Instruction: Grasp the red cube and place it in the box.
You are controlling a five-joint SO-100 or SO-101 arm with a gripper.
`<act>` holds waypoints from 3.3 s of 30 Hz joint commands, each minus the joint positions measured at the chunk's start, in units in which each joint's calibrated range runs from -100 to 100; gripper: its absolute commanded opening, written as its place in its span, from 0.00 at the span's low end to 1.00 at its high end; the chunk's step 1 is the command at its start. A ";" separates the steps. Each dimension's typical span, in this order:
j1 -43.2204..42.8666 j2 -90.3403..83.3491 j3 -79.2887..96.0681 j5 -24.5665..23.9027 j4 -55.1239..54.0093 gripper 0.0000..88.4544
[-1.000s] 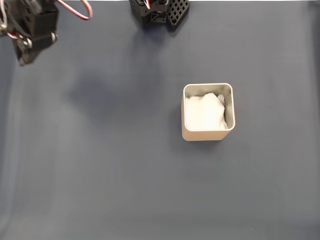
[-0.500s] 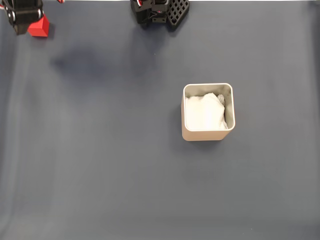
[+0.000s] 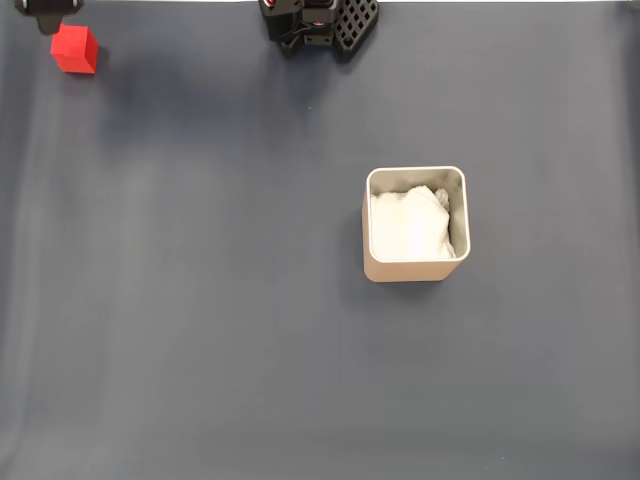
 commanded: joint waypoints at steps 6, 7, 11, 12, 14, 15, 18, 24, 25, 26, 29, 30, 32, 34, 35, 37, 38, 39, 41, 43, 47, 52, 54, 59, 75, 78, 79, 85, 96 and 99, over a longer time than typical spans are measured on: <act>3.95 -0.18 1.94 1.76 2.60 0.05; 4.23 -0.35 2.21 1.81 2.60 0.08; 5.01 -1.04 2.76 1.07 3.34 0.26; 5.23 -1.30 2.94 0.98 3.67 0.29; 5.72 -1.56 3.12 1.07 4.65 0.36; 5.87 -1.65 3.30 0.68 4.82 0.41; 6.36 -1.73 3.67 -1.61 4.90 0.59; 6.51 -1.82 4.03 -2.98 3.01 0.67; 6.51 -1.82 4.12 -2.98 2.77 0.68; 6.58 -1.82 4.22 -3.08 2.60 0.69; 6.65 -1.65 4.58 -3.47 1.37 0.73; 6.65 -1.47 4.67 -3.57 1.12 0.73; 6.72 -1.13 4.67 -3.76 0.47 0.73; 6.72 -0.70 4.67 -4.00 -0.19 0.74; 6.65 -0.52 4.67 -4.20 -0.60 0.74; 6.36 0.00 4.67 -4.30 -0.93 0.74; 6.22 0.26 4.76 -4.35 -1.26 0.74; 6.01 0.34 5.13 -4.49 -1.83 0.74; 5.51 0.60 6.13 -4.54 -3.31 0.74; 4.94 0.78 7.22 -4.93 -5.19 0.74; 3.74 1.99 7.95 -5.62 -7.82 0.73; 2.67 4.06 7.95 -6.40 -9.87 0.72; 2.39 4.84 7.95 -6.64 -10.69 0.72; 1.39 6.49 7.95 -7.23 -12.42 0.72; 0.68 8.56 7.13 -8.45 -13.98 0.72; 0.68 9.00 6.86 -8.69 -13.98 0.72; 0.68 9.08 6.77 -8.69 -13.98 0.71; 0.68 9.78 5.86 -8.79 -14.22 0.56; 0.04 9.78 3.67 -6.74 -13.07 0.04; -0.03 9.69 2.94 -6.25 -11.51 0.00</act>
